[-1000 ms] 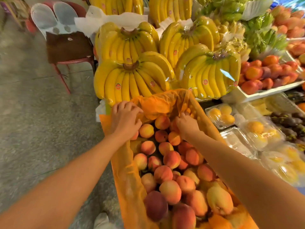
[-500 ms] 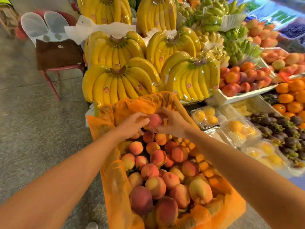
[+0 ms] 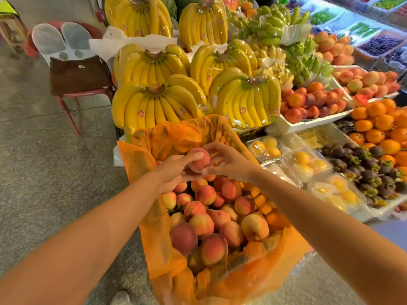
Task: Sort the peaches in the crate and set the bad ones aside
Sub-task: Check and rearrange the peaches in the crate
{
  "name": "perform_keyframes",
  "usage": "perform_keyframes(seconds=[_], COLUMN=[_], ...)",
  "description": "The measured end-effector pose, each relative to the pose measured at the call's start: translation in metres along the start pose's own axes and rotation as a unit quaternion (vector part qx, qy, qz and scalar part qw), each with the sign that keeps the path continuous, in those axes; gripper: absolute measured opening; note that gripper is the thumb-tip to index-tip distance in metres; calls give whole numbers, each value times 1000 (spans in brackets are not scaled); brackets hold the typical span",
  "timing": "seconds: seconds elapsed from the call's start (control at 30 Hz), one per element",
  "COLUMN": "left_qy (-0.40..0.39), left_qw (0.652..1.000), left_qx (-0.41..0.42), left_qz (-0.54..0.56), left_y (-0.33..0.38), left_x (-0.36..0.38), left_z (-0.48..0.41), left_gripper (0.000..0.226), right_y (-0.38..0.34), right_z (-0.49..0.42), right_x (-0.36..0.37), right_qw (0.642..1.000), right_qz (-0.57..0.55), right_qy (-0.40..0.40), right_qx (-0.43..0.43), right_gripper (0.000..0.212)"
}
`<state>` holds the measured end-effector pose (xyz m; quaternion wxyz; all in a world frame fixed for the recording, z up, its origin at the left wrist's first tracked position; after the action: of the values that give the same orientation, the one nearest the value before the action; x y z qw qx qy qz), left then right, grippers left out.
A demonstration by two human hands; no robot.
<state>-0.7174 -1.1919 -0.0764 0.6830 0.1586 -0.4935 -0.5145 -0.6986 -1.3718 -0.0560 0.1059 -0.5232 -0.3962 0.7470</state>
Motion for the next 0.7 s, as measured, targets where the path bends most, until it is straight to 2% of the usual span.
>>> perform_keyframes(seconds=[0.07,0.17,0.27,0.33,0.43,0.53,0.6,0.7], left_qy=[27,44,55,60,61,47,39,37], left_qw=[1000,999,996,993,990,989,990,996], left_qx=[5,-7,-29,-39,-48,-54,-52,-47], left_qz=[-13,-2,57,93,114,130,124,62], left_y=[2,6,8,10,13,15,17,18], left_x=[-6,-15,-26,-33,-42,-47,-46,-44], left_z=[5,16,26,31,37,40,41,37], left_gripper=[26,23,52,60,51,43,35,22], right_y=[6,24,36,45,52,57,58,55], right_z=[3,1,-5,-8,-13,-17,-18,-18], right_x=[-1,14,38,54,69,80,80,67], right_qw=[998,982,948,913,884,885,873,878], right_qz=[45,175,283,357,411,426,458,443], right_qy=[-40,-64,-134,-190,-216,-186,-167,-177], right_qx=[19,39,52,61,54,44,23,31], right_gripper=[50,49,59,66,72,69,70,78])
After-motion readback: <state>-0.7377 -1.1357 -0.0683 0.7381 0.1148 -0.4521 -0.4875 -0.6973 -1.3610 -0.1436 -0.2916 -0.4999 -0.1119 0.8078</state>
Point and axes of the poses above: each hand's wrist, its own z-axis away from the middle knuckle, its own x-axis out of the palm, y = z × x, the point moved 1 cm from there along -z, towards the middle knuckle, and after that the axes turned 15 degrees about z, right-handed, at the moved point
